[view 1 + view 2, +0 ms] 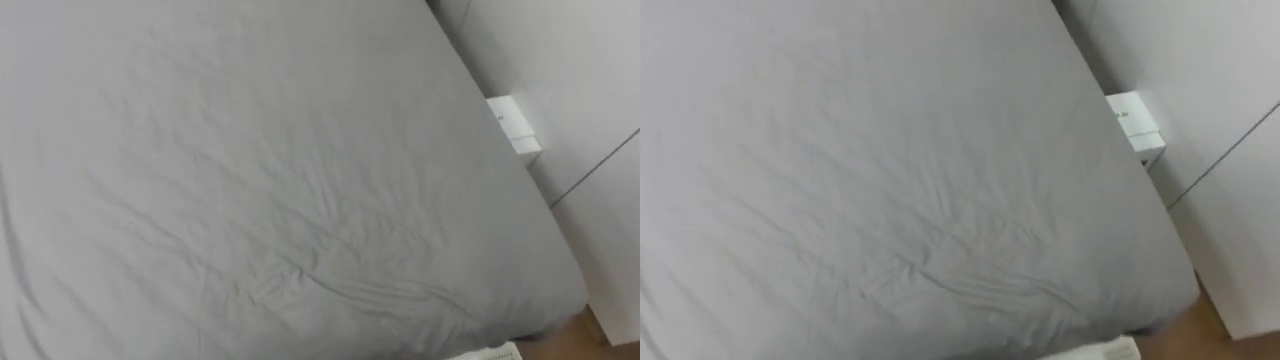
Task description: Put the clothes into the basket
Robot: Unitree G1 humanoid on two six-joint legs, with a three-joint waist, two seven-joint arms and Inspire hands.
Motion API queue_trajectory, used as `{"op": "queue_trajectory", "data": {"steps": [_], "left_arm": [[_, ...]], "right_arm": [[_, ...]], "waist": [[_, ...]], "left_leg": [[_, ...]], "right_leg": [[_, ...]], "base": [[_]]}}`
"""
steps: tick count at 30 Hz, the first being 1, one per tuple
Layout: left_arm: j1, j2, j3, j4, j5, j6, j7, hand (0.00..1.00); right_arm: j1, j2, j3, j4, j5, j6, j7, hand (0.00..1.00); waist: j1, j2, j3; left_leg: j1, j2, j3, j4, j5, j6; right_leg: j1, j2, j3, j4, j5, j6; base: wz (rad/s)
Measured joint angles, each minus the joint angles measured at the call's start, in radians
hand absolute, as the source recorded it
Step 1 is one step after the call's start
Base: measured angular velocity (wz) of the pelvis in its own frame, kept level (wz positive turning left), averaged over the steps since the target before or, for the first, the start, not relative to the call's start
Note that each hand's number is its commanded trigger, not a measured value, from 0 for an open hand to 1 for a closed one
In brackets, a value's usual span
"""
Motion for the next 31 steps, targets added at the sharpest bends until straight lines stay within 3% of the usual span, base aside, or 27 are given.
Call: {"op": "queue_trajectory", "data": {"steps": [8, 14, 20, 26, 31], "left_arm": [[0.003, -0.035, 0.077, 0.018, 0.035, -0.033, -0.004, 0.0], [-0.003, -0.047, 0.078, 0.021, 0.054, -0.039, -0.013, 0.0], [0.0, -0.07, 0.078, 0.022, 0.066, -0.048, -0.013, 0.0], [0.012, -0.07, 0.077, 0.022, 0.099, -0.066, -0.012, 0.0], [0.013, -0.074, 0.076, 0.024, 0.099, -0.079, -0.011, 0.0]], "right_arm": [[-0.005, 0.072, 0.033, 0.037, -0.005, 0.018, 0.109, 0.0], [-0.011, 0.075, 0.051, 0.044, -0.009, 0.041, 0.168, 0.0], [-0.006, 0.079, 0.133, 0.044, -0.07, 0.048, 0.196, 0.0], [-0.007, 0.086, 0.201, 0.044, -0.103, 0.048, 0.208, 0.0], [-0.004, 0.086, 0.207, 0.047, -0.112, 0.047, 0.237, 0.0]], "waist": [[0.014, -0.02, 0.0038], [0.038, -0.02, 0.0038], [0.063, -0.017, 0.0036], [0.067, -0.016, 0.0034], [0.065, -0.007, 0.0027]], "left_leg": [[0.043, -0.01, -0.036, -0.009, -0.003, -0.002], [0.047, -0.017, -0.053, -0.009, -0.004, -0.002], [0.053, -0.022, -0.067, -0.008, -0.012, 0.0], [0.049, -0.023, -0.072, -0.007, -0.016, 0.001], [0.05, -0.022, -0.073, -0.007, -0.017, 0.0]], "right_leg": [[0.059, -0.006, -0.038, -0.003, -0.002, 0.002], [0.078, -0.01, -0.055, -0.015, -0.006, 0.005], [0.089, -0.014, -0.066, -0.017, -0.009, 0.011], [0.096, -0.013, -0.072, -0.016, -0.01, 0.012], [0.095, -0.012, -0.074, -0.014, -0.01, 0.012]], "base": [[0.13], [0.09], [0.05], [0.02], [0.0]]}}
